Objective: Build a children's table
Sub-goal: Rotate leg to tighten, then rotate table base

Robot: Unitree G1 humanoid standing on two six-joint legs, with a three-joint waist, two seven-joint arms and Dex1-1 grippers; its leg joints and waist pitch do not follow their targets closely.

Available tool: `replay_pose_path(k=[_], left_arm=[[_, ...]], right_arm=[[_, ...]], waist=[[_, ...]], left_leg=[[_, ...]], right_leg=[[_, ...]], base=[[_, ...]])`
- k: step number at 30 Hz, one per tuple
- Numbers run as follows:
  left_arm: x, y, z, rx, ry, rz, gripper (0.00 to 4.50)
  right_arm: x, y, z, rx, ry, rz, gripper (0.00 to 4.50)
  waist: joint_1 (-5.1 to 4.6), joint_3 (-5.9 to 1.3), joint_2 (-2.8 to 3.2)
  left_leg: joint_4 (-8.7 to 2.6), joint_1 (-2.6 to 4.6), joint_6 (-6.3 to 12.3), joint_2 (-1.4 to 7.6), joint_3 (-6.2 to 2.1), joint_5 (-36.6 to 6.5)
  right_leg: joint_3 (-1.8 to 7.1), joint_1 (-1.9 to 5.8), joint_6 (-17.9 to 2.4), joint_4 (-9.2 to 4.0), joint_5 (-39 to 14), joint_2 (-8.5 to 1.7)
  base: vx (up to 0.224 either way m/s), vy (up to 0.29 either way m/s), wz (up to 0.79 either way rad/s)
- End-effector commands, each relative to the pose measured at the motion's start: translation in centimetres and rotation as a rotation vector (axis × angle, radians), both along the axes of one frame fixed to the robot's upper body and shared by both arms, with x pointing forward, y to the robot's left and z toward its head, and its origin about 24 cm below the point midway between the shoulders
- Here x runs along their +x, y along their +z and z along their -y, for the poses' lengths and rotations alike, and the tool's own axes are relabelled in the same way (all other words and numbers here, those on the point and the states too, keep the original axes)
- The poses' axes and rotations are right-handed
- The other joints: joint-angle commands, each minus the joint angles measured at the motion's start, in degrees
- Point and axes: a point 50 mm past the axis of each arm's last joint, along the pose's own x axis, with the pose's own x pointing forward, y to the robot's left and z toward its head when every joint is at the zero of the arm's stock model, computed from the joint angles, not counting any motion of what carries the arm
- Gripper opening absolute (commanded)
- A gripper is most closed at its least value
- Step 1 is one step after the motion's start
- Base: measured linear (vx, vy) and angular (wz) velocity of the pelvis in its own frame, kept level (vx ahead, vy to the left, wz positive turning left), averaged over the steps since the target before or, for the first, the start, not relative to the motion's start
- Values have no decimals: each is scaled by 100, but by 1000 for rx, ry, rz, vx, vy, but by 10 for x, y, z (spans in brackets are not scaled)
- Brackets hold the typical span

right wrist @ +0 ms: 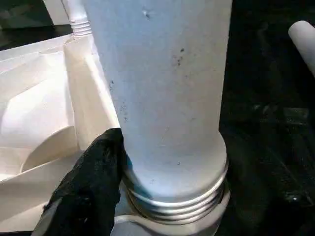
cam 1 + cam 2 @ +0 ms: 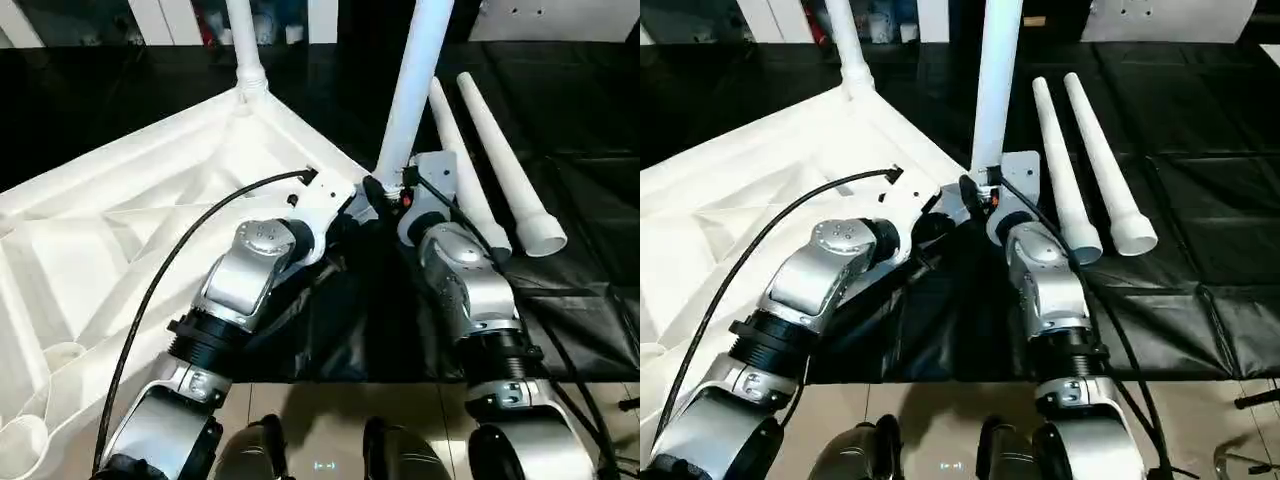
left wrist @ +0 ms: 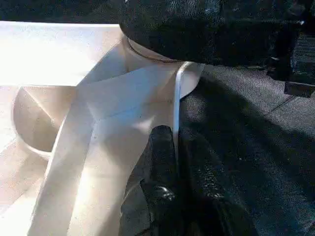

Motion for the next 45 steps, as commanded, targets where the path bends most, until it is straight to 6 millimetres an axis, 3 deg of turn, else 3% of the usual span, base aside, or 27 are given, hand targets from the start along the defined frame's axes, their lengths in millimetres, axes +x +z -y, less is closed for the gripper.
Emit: replay_pose_path(k=[1,2,5,6,7,10,12,18,26,32,33,35,36,40,42,44,45], left_arm=[[2,31,10,-86,2,139,0],[2,31,10,-84,-3,140,0],[1,30,8,-79,-28,148,0],[1,30,8,-80,-32,150,0],[1,30,8,-80,-32,150,0],[-2,30,6,-90,-93,172,0],[-2,29,5,-89,-105,178,0],[-5,26,0,-102,-140,181,0],[-12,33,-8,-179,-152,207,90],[-13,43,-28,-185,-59,242,95],[-12,46,-47,-113,12,256,95],[-12,46,-56,-74,40,263,95],[-12,46,-64,-49,65,257,68],[-17,43,-104,134,173,253,55],[-22,41,-120,186,232,219,16],[-24,40,-125,207,242,209,15],[-29,36,-136,292,263,184,8]], right_arm=[[-17,-28,-42,60,162,-141,271],[-16,-27,-41,63,159,-133,326],[-14,-24,-37,84,146,-113,347],[-14,-24,-36,86,143,-109,361],[-14,-24,-36,86,143,-109,385],[-12,-11,-22,135,108,-28,388],[-12,-8,-17,151,99,-10,426],[-21,3,17,191,31,55,441],[-30,13,53,206,-99,115,450],[-37,12,48,156,-18,94,450],[-42,8,38,92,73,61,450],[-45,5,34,68,108,42,450],[-47,3,32,52,134,29,450],[-58,-7,22,-21,249,-45,450],[-61,-12,20,-43,263,-77,450],[-62,-13,20,-49,266,-90,450],[-62,-17,18,-69,275,-110,450]], waist=[[11,-515,-58],[9,-510,-45],[-8,-497,-40],[-32,-506,-53],[-31,-502,-45],[-28,-520,-69],[-13,-526,-60],[29,-553,-58],[89,-561,-39],[67,-583,-54],[68,-587,-54],[47,-597,-37],[37,-596,-34],[21,-600,15],[28,-601,43],[32,-600,43],[46,-584,49]], left_leg=[[-324,139,653,302,-173,-878],[-331,151,625,308,-175,-929],[-354,142,564,316,-187,-1065],[-353,114,539,307,-198,-1046],[-354,123,530,312,-195,-1049],[-337,133,594,303,-171,-930],[-336,141,655,310,-164,-819],[-321,137,805,317,-149,-599],[-342,164,568,342,-145,-898],[-323,137,528,304,-138,-797],[-317,135,531,301,-141,-776],[-318,118,551,304,-154,-670],[-314,129,557,304,-151,-682],[-309,156,497,325,-161,-678],[-317,177,447,348,-162,-680],[-314,184,404,339,-163,-754],[-317,204,348,340,-153,-882]], right_leg=[[296,370,-1129,-434,-1335,-497],[296,359,-1115,-441,-1397,-493],[296,358,-1083,-449,-1515,-501],[290,389,-1059,-440,-1512,-507],[294,372,-1051,-447,-1518,-508],[311,370,-1079,-442,-1371,-511],[315,359,-1112,-423,-1181,-493],[315,381,-1244,-376,-726,-485],[310,362,-1179,-417,-1245,-482],[307,389,-1059,-417,-1339,-473],[306,396,-1041,-407,-1315,-466],[298,400,-1027,-377,-1151,-444],[302,394,-1030,-386,-1142,-447],[303,388,-1084,-366,-1092,-438],[306,366,-1141,-345,-1002,-427],[307,365,-1173,-352,-1071,-435],[316,341,-1160,-380,-1244,-442]], base=[[0,0,0],[0,0,0],[0,0,0],[0,0,0],[0,0,0],[0,0,0],[0,0,0],[0,0,0],[0,0,0],[0,0,0],[0,0,0],[0,0,0],[0,0,0],[0,0,0],[0,0,0],[0,0,0],[0,0,0]])
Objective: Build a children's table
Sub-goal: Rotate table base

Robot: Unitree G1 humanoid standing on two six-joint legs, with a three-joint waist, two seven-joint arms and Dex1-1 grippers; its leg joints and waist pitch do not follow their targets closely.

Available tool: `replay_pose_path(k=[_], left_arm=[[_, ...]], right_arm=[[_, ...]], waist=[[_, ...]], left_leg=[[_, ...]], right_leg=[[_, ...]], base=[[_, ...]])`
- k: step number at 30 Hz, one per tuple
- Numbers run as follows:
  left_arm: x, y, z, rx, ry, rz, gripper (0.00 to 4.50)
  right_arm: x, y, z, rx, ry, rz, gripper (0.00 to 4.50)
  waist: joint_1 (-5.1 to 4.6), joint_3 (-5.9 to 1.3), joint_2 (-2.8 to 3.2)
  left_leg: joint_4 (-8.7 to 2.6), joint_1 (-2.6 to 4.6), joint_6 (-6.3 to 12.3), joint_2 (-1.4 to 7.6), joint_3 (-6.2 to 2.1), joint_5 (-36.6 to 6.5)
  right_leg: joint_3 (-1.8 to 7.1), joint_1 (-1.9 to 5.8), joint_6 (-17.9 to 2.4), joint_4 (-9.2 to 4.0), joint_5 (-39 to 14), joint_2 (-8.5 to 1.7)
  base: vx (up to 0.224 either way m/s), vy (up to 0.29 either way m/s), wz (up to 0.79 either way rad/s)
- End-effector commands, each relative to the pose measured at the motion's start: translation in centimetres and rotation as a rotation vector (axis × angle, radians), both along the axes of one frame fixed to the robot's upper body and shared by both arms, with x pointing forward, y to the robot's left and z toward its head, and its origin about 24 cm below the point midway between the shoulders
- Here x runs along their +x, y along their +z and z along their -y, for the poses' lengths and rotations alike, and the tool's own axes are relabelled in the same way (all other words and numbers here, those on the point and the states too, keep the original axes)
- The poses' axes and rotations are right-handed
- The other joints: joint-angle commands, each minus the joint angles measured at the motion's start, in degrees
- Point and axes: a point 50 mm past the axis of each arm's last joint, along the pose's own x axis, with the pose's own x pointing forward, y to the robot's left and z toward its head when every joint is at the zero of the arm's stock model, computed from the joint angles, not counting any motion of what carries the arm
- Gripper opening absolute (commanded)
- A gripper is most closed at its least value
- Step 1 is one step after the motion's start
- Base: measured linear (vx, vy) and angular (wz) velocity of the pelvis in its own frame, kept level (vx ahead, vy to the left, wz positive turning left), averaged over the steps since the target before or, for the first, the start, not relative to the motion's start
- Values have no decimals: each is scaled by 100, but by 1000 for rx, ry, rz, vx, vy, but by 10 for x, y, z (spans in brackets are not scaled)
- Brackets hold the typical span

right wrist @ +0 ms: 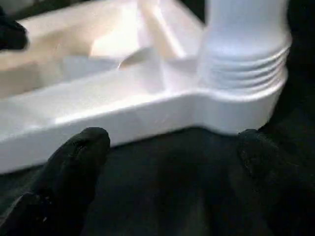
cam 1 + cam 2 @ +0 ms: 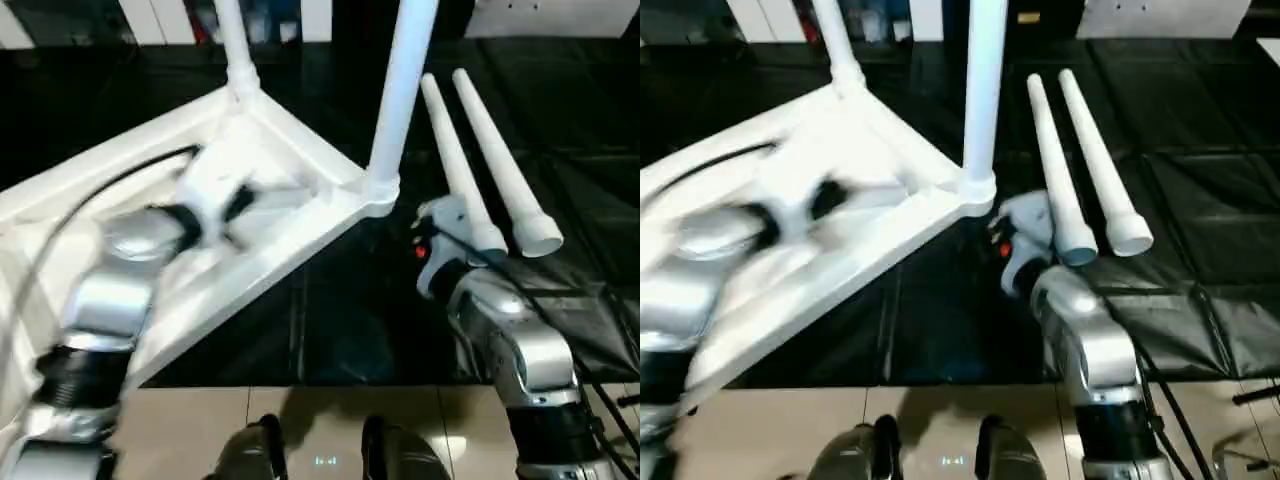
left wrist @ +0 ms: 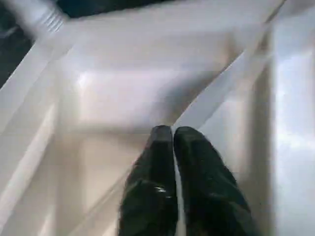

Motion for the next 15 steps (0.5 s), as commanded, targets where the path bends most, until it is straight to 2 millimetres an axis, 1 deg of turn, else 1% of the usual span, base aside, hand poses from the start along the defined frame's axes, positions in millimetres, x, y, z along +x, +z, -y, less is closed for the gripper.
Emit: replay_pose_path(k=[1,2,4,5,6,8,9,11,12,13,14,15], left_arm=[[-5,0,-7,61,17,-16,3],[-8,-6,-15,103,49,-57,3],[-10,-9,-17,120,58,-78,3],[-12,-13,-19,142,58,-102,3],[-13,-15,-19,153,58,-123,3],[-16,-20,-20,171,48,-153,3],[-17,-22,-19,178,39,-166,3],[-19,-27,-16,172,13,-197,3],[-20,-28,-15,168,1,-212,3],[-19,-32,-13,168,-18,-230,3],[-19,-32,-13,168,-19,-231,3],[-19,-37,-10,168,-56,-273,3]], right_arm=[[-3,-1,-3,-29,18,-11,450],[-3,-4,-6,-39,32,-28,450],[-3,-5,-8,-44,40,-39,450],[-3,-6,-10,-51,48,-50,450],[-3,-7,-12,-61,56,-53,450],[-2,-9,-15,-71,63,-55,450],[0,-10,-17,-79,66,-54,450],[3,-13,-22,-98,77,-61,450],[5,-15,-25,-112,84,-63,450],[10,-17,-31,-131,93,-66,450],[11,-17,-31,-132,94,-66,450],[17,-20,-37,-146,99,-72,450]], waist=[[25,-575,36],[30,-564,45],[41,-561,45],[43,-572,45],[66,-581,52],[85,-593,60],[82,-594,55],[82,-597,49],[84,-601,55],[89,-598,59],[84,-598,70],[81,-595,60]], left_leg=[[-312,189,307,315,-181,-966],[-317,211,246,311,-177,-1075],[-328,205,177,310,-184,-1136],[-325,211,167,308,-183,-1144],[-325,217,144,308,-185,-1140],[-323,210,124,307,-187,-1111],[-322,198,122,303,-189,-1117],[-318,198,117,300,-187,-1132],[-310,196,105,295,-188,-1104],[-305,194,107,295,-187,-1100],[-301,197,110,296,-189,-1101],[-299,187,120,291,-188,-1086]], right_leg=[[319,353,-1144,-383,-1382,-475],[326,343,-1101,-406,-1535,-478],[328,344,-1042,-409,-1631,-480],[331,347,-1028,-414,-1643,-479],[337,339,-1004,-412,-1636,-484],[337,339,-1018,-402,-1557,-484],[337,346,-1038,-396,-1514,-487],[339,348,-1058,-398,-1520,-497],[337,350,-1106,-389,-1479,-495],[343,348,-1112,-388,-1458,-503],[341,342,-1135,-383,-1435,-507],[341,352,-1150,-382,-1402,-503]], base=[[0,0,0],[0,0,0],[0,0,0],[0,0,0],[0,0,0],[0,0,0],[0,0,0],[0,0,0],[0,0,0],[0,0,0],[0,0,0],[0,0,0]])
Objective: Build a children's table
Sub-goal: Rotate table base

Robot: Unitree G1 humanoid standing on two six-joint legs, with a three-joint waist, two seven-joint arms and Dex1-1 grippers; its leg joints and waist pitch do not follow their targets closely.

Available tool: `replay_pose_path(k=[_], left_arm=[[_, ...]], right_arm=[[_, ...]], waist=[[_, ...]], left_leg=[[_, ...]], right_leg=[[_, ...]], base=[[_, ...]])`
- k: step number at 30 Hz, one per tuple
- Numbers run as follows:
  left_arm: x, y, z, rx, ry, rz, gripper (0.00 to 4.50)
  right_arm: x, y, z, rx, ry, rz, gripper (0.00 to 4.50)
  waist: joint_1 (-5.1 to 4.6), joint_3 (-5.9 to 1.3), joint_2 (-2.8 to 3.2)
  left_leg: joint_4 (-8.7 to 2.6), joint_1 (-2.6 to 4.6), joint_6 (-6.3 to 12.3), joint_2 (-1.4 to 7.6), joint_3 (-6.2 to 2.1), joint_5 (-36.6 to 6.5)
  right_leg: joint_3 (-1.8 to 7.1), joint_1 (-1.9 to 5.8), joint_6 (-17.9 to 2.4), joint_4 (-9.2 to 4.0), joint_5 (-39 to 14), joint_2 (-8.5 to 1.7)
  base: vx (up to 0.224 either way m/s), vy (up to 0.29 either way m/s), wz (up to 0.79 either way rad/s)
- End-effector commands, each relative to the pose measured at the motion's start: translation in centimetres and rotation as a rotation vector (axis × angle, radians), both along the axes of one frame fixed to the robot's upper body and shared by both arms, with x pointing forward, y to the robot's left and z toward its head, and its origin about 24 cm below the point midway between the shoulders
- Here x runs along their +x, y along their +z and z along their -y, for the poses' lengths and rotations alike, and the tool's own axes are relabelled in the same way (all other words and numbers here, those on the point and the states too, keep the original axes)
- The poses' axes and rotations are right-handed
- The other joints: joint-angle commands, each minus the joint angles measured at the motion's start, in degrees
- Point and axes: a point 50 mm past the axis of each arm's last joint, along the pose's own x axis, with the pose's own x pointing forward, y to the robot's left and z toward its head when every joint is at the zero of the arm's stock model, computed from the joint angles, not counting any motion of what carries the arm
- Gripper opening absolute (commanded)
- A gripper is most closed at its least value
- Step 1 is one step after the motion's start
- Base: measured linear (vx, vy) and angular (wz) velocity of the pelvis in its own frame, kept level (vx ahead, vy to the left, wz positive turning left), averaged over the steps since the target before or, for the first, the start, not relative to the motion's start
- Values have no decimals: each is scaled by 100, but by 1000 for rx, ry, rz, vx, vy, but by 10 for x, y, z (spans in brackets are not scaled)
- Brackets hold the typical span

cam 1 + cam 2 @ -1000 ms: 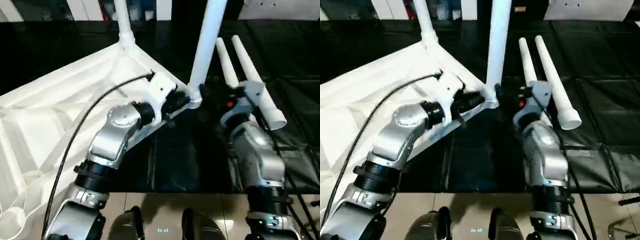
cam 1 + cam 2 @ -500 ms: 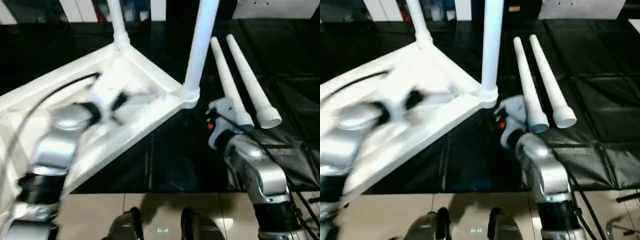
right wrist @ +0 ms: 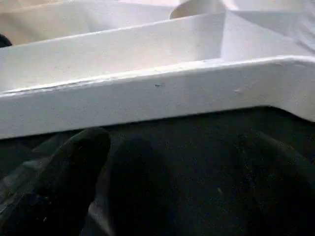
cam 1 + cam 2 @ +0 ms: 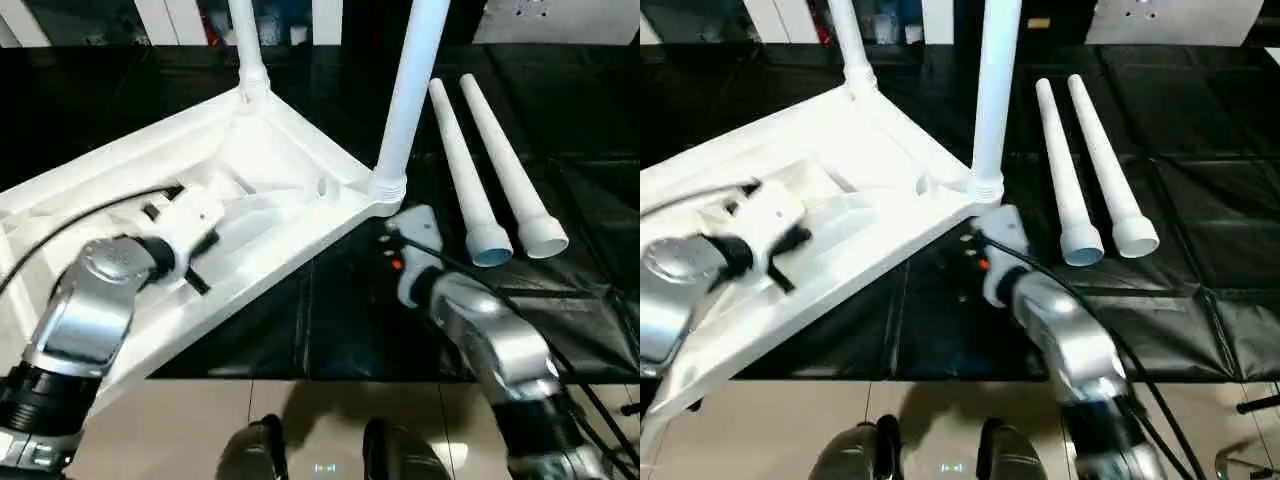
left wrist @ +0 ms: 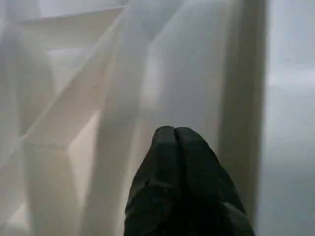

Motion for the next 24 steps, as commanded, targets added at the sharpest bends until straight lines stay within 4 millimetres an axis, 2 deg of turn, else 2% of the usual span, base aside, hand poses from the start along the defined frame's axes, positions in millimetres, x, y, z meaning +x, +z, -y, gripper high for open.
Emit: replay_pose_path(k=[1,4,5,7,9,10,14,19,20,22,23,24], left_arm=[[-2,-6,4,3,-53,-64,3],[-4,-11,8,-19,-88,-104,3],[-4,-13,12,-45,-124,-124,3],[-3,-13,20,-97,-166,-144,3],[-2,-11,28,-138,-216,-154,3],[-1,-9,32,-158,-238,-156,3],[4,0,46,-240,-289,-147,3],[22,10,59,-303,-298,-78,3],[33,12,61,-313,-266,-27,3],[36,12,61,-314,-258,-13,3],[48,14,61,-334,-207,41,3],[55,15,60,-329,-173,76,3]], right_arm=[[5,-5,-7,-29,10,-3,450],[11,-6,-9,-38,3,-1,450],[16,-5,-11,-36,-7,5,450],[24,-2,-13,-29,-27,19,450],[29,1,-13,-32,-42,33,450],[32,2,-13,-32,-49,39,450],[39,6,-10,-27,-79,56,450],[44,8,-2,-34,-120,79,450],[46,8,1,-33,-138,89,450],[46,9,2,-32,-143,92,450],[48,11,5,-26,-165,108,450],[50,13,7,-21,-179,120,450]], waist=[[-1,-593,56],[-5,-598,60],[-3,-620,51],[-33,-596,48],[-42,-584,57],[-39,-595,56],[-36,-621,47],[-17,-666,22],[-12,-674,21],[-3,-682,9],[-2,-689,3],[-1,-692,-3]], left_leg=[[-313,174,144,289,-187,-1108],[-314,177,145,294,-189,-1046],[-305,177,161,297,-187,-987],[-311,167,143,276,-185,-1092],[-313,182,69,294,-192,-1216],[-310,183,61,292,-190,-1206],[-284,179,126,274,-170,-1029],[-254,148,316,262,-160,-727],[-246,143,368,255,-159,-683],[-239,135,410,256,-159,-668],[-238,131,432,267,-162,-665],[-224,130,446,232,-152,-683]], right_leg=[[335,330,-1145,-395,-1454,-505],[335,347,-1174,-369,-1309,-488],[336,354,-1191,-353,-1205,-498],[327,361,-1218,-368,-1345,-494],[333,357,-1179,-390,-1582,-515],[333,360,-1175,-389,-1570,-513],[339,372,-1254,-355,-1251,-497],[331,408,-1336,-310,-802,-486],[325,409,-1346,-315,-760,-481],[321,420,-1343,-305,-710,-482],[315,424,-1344,-303,-710,-487],[308,432,-1310,-323,-741,-470]], base=[[0,0,0],[0,0,0],[0,0,0],[0,0,0],[0,0,0],[0,0,0],[0,0,0],[0,0,0],[0,0,0],[0,0,0],[0,0,0],[0,0,0]])
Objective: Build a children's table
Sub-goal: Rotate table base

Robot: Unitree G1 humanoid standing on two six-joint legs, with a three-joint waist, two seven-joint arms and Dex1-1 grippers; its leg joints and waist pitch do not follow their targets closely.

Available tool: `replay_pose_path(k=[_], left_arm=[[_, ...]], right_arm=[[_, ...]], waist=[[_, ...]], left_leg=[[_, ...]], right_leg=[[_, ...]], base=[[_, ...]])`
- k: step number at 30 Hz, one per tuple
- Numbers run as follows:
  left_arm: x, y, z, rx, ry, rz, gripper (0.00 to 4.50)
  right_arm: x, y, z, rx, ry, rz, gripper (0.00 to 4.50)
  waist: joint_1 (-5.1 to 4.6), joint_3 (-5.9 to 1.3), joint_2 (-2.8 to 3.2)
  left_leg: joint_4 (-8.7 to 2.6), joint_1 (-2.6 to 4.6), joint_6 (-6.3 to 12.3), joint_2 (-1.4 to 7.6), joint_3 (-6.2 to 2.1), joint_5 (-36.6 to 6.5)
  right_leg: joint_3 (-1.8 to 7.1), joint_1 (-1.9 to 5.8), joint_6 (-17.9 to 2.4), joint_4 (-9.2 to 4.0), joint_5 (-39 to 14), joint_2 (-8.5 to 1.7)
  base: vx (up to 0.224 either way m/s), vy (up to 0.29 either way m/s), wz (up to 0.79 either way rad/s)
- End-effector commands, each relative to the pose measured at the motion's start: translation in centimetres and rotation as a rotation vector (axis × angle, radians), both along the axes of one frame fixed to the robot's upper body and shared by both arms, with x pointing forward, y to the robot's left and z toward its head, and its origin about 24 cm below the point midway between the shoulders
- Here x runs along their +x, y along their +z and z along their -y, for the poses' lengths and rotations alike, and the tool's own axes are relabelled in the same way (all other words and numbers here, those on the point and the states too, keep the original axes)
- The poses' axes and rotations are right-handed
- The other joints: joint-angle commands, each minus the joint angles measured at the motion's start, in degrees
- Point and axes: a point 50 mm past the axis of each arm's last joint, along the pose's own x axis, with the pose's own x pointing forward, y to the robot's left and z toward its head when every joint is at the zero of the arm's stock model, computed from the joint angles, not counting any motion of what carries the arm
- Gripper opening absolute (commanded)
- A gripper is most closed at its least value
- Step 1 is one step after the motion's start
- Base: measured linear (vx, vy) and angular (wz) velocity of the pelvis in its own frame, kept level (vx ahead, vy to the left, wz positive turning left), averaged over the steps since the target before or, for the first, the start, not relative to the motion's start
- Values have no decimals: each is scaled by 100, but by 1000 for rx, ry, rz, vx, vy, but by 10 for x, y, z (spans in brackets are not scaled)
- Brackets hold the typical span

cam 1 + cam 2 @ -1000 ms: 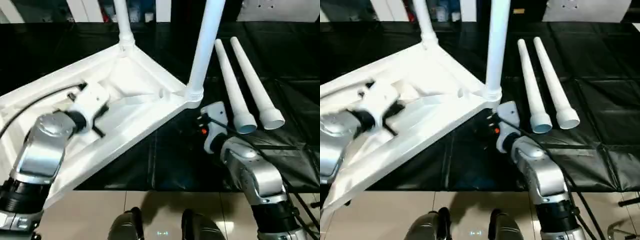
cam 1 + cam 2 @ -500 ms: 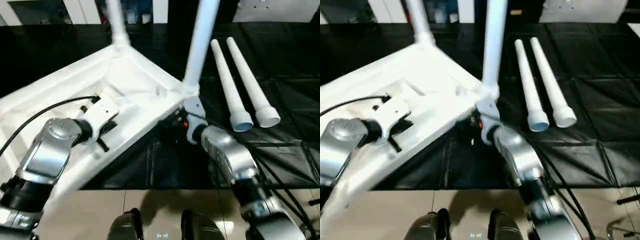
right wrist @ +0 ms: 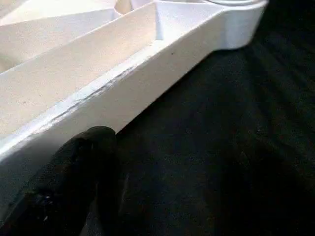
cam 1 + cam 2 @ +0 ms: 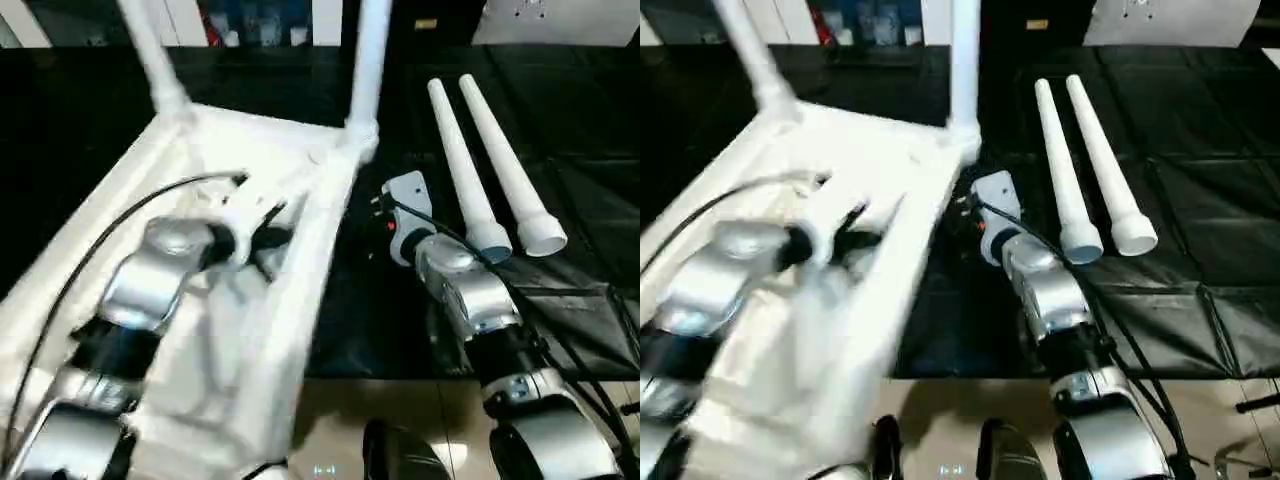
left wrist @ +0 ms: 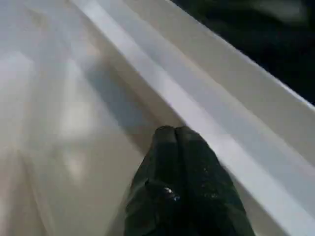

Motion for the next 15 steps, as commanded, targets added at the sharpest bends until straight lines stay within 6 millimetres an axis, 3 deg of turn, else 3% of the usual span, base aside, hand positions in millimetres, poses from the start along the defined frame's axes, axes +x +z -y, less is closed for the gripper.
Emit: replay_pose_path(k=[1,7,9,12,15], left_arm=[[12,5,-4,-5,68,81,3],[29,5,-10,35,185,177,3],[25,12,-7,-34,130,187,3],[17,16,-5,-72,51,194,3],[5,17,-8,-88,-33,178,3]], right_arm=[[3,7,-1,16,-7,36,450],[6,18,9,41,-32,92,450],[0,28,8,62,58,136,450],[-9,35,3,92,182,157,450],[-21,42,-1,91,335,167,450]], waist=[[6,-694,-3],[-28,-684,-12],[-4,-688,-39],[21,-686,-22],[30,-661,-21]], left_leg=[[-269,159,442,243,-156,-692],[-256,149,499,232,-158,-782],[-255,143,547,259,-162,-685],[-249,142,672,291,-164,-657],[-266,143,679,313,-175,-792]], right_leg=[[312,437,-1286,-336,-769,-475],[299,438,-1184,-360,-983,-467],[302,450,-1246,-332,-859,-488],[304,435,-1365,-303,-723,-503],[298,435,-1371,-304,-888,-509]], base=[[0,0,0],[0,0,0],[0,0,0],[0,0,0],[0,0,0]])
